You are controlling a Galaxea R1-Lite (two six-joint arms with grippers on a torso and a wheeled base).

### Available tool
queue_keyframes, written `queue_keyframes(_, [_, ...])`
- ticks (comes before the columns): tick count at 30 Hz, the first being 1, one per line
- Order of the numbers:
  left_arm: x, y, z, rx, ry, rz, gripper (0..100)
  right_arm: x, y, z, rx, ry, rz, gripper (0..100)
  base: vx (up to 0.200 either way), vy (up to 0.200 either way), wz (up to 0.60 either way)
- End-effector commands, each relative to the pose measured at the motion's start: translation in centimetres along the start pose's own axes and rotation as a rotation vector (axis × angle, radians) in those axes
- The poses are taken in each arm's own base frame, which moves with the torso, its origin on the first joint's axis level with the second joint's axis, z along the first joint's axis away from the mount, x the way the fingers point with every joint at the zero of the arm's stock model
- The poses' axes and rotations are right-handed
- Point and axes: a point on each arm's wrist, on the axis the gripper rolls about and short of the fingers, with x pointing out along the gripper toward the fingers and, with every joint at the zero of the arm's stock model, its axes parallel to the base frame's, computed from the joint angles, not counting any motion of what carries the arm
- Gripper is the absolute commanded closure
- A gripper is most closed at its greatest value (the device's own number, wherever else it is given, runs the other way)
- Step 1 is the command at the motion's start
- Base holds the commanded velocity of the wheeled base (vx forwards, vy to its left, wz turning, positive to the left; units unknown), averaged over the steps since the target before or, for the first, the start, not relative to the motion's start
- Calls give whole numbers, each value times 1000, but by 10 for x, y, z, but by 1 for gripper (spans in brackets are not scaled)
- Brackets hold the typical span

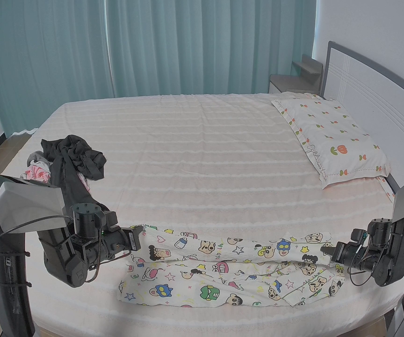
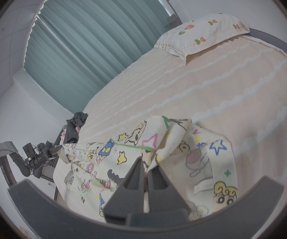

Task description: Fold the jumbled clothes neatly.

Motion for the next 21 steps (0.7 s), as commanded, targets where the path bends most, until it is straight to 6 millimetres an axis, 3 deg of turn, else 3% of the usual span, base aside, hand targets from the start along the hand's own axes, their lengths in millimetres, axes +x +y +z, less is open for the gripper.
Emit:
queue_keyframes(1, [9, 6, -15, -3, 16, 42, 100, -5, 1, -6, -10, 22, 10, 100, 0, 0, 0])
queue_keyframes(13, [15, 2, -11, 25, -49, 36, 100, -6, 0, -10, -20, 48, 27, 100, 0, 0, 0])
queue_keyframes(21, [19, -4, 8, 43, -129, 8, 100, -6, -1, -9, -18, 44, 24, 100, 0, 0, 0])
